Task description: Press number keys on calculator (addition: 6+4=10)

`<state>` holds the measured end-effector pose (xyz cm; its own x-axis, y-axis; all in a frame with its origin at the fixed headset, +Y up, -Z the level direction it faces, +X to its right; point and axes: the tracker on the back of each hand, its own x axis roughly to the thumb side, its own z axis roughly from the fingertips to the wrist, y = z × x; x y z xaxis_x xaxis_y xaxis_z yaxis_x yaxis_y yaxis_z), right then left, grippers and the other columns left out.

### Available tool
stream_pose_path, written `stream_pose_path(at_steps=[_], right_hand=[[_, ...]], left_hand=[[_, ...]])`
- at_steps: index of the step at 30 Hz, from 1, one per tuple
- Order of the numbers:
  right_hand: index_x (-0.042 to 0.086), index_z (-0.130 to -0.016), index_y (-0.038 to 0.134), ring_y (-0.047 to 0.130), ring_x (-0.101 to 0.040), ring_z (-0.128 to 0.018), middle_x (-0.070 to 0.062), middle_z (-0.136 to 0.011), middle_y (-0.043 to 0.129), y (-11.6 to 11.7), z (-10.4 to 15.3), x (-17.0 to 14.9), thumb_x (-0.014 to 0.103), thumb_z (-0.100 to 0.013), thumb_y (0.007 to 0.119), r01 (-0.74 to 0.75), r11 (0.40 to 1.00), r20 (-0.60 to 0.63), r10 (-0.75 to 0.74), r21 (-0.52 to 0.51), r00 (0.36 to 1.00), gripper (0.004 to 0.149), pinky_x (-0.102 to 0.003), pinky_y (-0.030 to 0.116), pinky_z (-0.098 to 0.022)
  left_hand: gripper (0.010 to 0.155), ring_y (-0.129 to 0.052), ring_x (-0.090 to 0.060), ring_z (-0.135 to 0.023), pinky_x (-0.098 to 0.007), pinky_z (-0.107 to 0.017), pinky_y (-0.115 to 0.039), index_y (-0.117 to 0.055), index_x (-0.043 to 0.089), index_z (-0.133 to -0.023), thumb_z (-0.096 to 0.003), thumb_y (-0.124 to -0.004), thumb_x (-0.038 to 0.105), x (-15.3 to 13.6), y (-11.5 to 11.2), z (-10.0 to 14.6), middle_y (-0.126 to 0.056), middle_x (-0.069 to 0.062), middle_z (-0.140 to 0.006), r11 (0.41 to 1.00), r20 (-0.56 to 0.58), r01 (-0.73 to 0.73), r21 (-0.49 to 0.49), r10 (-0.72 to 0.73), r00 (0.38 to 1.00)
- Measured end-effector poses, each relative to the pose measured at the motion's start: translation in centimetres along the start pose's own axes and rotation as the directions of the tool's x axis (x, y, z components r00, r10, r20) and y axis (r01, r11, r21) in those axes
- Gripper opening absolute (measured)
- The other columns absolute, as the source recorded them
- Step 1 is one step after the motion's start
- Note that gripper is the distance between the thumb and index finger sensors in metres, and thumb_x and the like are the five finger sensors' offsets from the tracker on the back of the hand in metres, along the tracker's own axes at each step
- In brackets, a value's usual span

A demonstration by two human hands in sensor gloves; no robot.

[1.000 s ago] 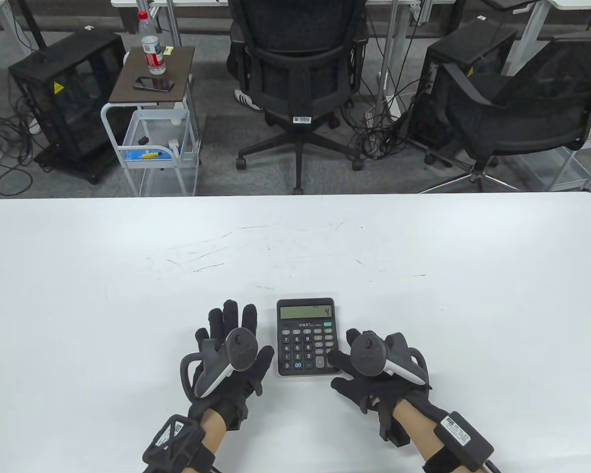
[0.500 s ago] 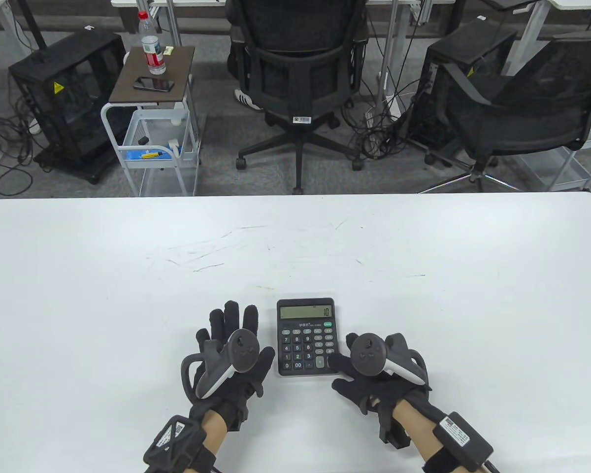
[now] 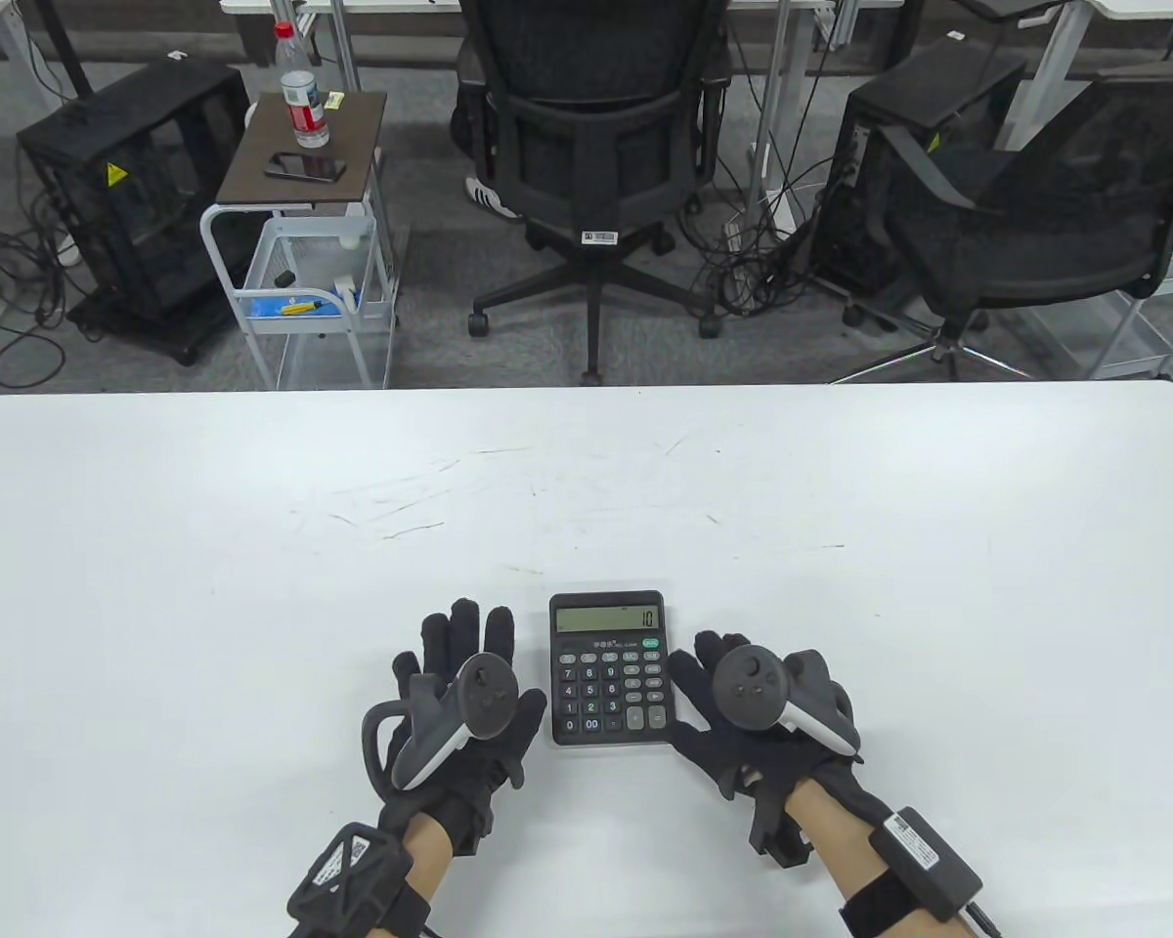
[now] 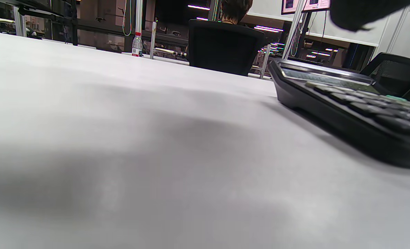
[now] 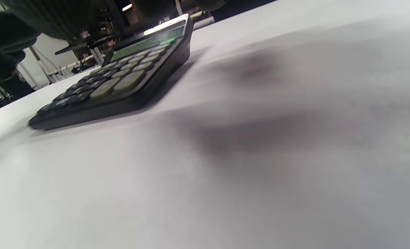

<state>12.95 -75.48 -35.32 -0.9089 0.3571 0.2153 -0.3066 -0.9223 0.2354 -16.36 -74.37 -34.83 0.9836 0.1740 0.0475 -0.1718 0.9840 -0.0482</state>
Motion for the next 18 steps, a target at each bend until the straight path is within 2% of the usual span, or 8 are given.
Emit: stream_pose_path(at_steps=[6, 18], right_hand=[[0.027, -0.107, 0.028, 0.022, -0.038, -0.107, -0.009, -0.118, 0.024, -0.4, -0.6, -0.5, 0.064, -0.041, 0.069, -0.086, 0.991, -0.067, 0.079, -0.100, 0.995, 0.087, -0.054, 0.028, -0.074], [0.025, -0.108, 0.026, 0.021, -0.039, -0.107, -0.010, -0.118, 0.022, -0.6, -1.5, -1.1, 0.066, -0.041, 0.068, -0.060, 0.992, -0.102, 0.049, -0.114, 0.994, 0.088, -0.055, 0.027, -0.074]], left_hand=[[0.085, -0.025, -0.035, -0.114, -0.069, -0.078, -0.031, -0.025, 0.033, -0.109, -0.0435, -0.069, 0.066, 0.0, 0.0, 0.0, -0.023, 0.002, -0.122, 1.000, 0.001, -0.004, 0.002, 0.004, 1.000], [0.086, -0.024, -0.032, -0.114, -0.068, -0.078, -0.027, -0.026, 0.031, -0.109, -0.0433, -0.069, 0.066, 0.1, 0.2, 0.0, -0.025, 0.003, -0.122, 1.000, 0.009, -0.012, 0.011, 0.012, 1.000]])
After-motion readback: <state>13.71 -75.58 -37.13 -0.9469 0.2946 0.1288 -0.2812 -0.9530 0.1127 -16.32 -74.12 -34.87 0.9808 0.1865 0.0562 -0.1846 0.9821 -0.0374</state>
